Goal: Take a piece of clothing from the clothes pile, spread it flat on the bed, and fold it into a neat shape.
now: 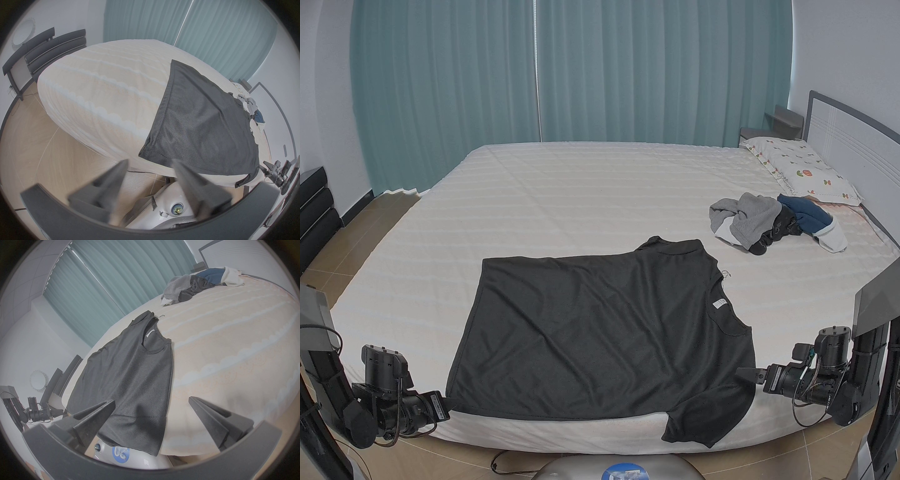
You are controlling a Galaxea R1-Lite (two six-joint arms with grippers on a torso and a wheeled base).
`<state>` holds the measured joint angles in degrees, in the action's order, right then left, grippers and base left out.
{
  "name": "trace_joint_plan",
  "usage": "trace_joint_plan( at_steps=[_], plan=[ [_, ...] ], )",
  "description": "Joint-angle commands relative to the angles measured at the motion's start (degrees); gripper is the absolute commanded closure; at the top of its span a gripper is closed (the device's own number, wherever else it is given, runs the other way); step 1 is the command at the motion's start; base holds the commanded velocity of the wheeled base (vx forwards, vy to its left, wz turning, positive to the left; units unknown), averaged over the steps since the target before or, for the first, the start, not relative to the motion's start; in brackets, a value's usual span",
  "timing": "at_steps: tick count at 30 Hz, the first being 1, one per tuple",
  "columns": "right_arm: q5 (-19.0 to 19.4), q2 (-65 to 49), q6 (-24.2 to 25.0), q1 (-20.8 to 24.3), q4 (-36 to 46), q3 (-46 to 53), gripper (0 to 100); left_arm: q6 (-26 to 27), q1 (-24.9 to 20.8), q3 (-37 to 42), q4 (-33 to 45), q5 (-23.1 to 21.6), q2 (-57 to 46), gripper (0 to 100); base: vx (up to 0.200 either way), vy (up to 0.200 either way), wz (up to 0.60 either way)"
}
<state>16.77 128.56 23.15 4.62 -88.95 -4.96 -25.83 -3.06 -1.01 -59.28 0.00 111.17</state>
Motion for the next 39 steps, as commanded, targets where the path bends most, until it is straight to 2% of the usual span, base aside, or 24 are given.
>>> trace_joint_plan(
  at_steps=[1, 5, 12, 18, 26, 34, 36, 39],
  plan=[
    [0.0, -2.2, 0.7, 0.0, -0.8, 0.9, 0, 0.0, 0.1, 0.0, -0.2, 0.2, -1.4, 0, 0.000, 0.000, 0.00],
    [-0.1, -4.6, 2.4, 0.1, -0.8, 2.3, 0, 0.0, 0.1, 0.7, -3.4, 0.2, -5.3, 0, 0.000, 0.000, 0.00],
    [-0.2, -7.2, 4.4, 0.1, -0.8, 4.9, 0, 0.2, 0.1, 0.6, -4.3, 0.9, -8.9, 0, 0.000, 0.000, 0.00],
    [-0.3, -9.9, 10.5, 0.1, -0.8, 4.9, 0, -0.9, 0.5, 0.6, -4.3, 0.1, -8.8, 0, 0.000, 0.133, 0.00],
    [-1.6, -9.1, 11.6, 0.1, -0.7, 4.9, 0, -1.3, 0.5, 0.2, -4.3, 0.1, -8.6, 0, 0.000, 0.200, 0.00],
    [-1.7, -9.3, 12.4, 0.1, -0.7, 4.9, 0, -1.4, 0.2, 0.6, -4.3, 0.1, -8.3, 0, 0.000, 0.000, 0.00],
    [-1.7, -9.1, 12.4, 0.4, -0.7, 4.9, 0, -4.0, 0.3, 0.0, -4.4, -0.1, -8.4, 0, 0.000, 0.000, 0.00],
    [-1.8, -9.0, 12.4, 0.7, -0.7, 4.9, 0, -7.8, 0.2, -0.6, -5.4, -3.0, -8.9, 0, 0.067, 0.000, 0.00]
  ],
)
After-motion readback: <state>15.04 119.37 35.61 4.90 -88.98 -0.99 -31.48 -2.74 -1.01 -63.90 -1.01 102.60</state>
